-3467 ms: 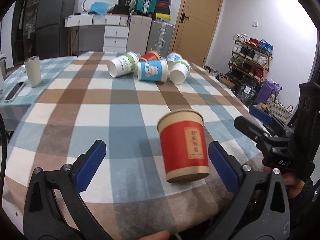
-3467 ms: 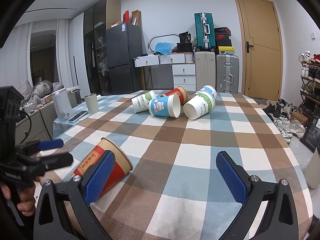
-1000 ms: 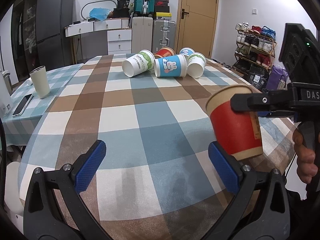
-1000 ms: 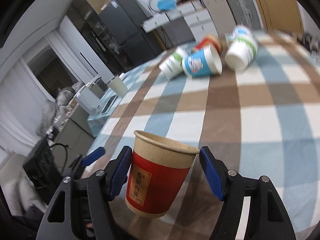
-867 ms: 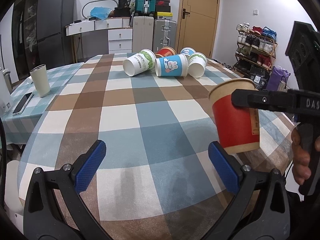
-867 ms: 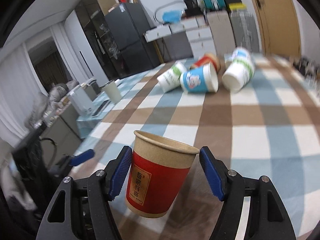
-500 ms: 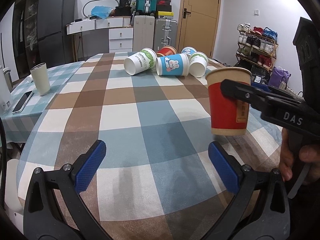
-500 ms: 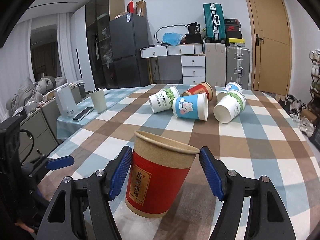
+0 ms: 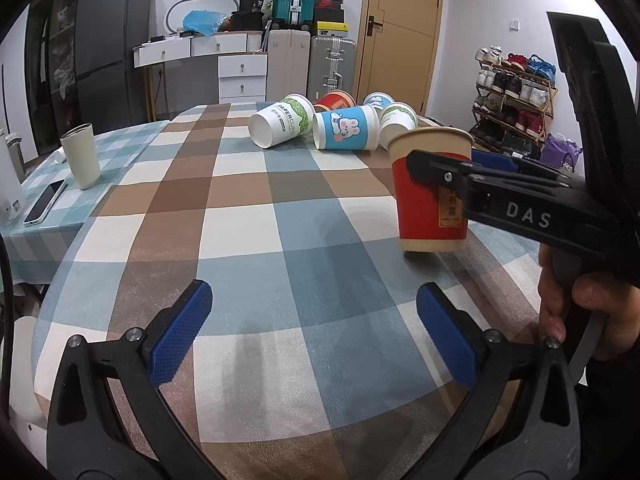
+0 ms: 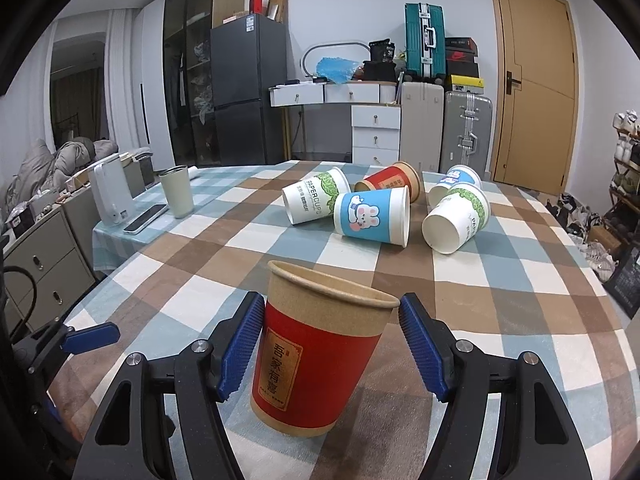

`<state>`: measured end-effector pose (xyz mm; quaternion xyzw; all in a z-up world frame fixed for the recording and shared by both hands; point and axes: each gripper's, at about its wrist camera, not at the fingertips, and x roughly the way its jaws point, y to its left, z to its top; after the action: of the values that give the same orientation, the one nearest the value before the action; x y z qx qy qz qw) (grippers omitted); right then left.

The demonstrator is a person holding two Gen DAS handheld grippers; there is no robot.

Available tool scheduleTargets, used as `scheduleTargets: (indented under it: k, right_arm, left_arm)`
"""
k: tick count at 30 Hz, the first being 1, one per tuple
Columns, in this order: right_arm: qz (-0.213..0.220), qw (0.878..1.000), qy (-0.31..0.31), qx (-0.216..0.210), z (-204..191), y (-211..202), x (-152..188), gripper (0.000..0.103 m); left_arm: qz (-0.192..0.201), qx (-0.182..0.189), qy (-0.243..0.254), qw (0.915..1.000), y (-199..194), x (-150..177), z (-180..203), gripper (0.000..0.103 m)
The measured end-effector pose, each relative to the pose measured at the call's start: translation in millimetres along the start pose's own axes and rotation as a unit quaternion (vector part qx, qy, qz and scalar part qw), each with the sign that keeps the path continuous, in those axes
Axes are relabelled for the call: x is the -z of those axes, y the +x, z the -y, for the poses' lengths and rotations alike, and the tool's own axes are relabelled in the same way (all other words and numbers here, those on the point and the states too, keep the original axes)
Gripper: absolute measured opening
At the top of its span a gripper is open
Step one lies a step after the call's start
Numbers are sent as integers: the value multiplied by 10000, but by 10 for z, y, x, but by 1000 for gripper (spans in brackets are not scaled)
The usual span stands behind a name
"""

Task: Flip cup upright
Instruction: 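Rotate the red cup rim-up with the right gripper and lower it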

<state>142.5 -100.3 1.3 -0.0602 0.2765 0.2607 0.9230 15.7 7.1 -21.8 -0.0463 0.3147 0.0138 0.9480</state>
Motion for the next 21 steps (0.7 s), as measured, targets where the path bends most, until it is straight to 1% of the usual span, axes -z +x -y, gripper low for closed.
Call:
scheduleTargets:
  k: [5, 8, 9, 14, 21]
  right_arm:
    - [-2, 9999, -140, 30, -37, -32, 15, 71]
    - [-25, 9999, -162, -32, -47, -94, 45, 71]
    - [-105, 9997, -148, -146, -51, -110, 75, 65]
    - [-199, 9984, -480, -208, -112, -186, 247, 65]
    - [-264, 9977, -551, -284, -127, -229, 381, 63]
  left_arm:
    - [3, 2, 0, 10000, 2, -1, -1, 102]
    - [-5, 1, -3, 10000, 2, -1, -2, 102]
    - [-1, 1, -3, 10000, 0, -2, -2, 102]
    - [12, -5, -1, 10000, 11, 4, -2, 102]
    - [11, -5, 3, 10000, 17, 7, -6, 102]
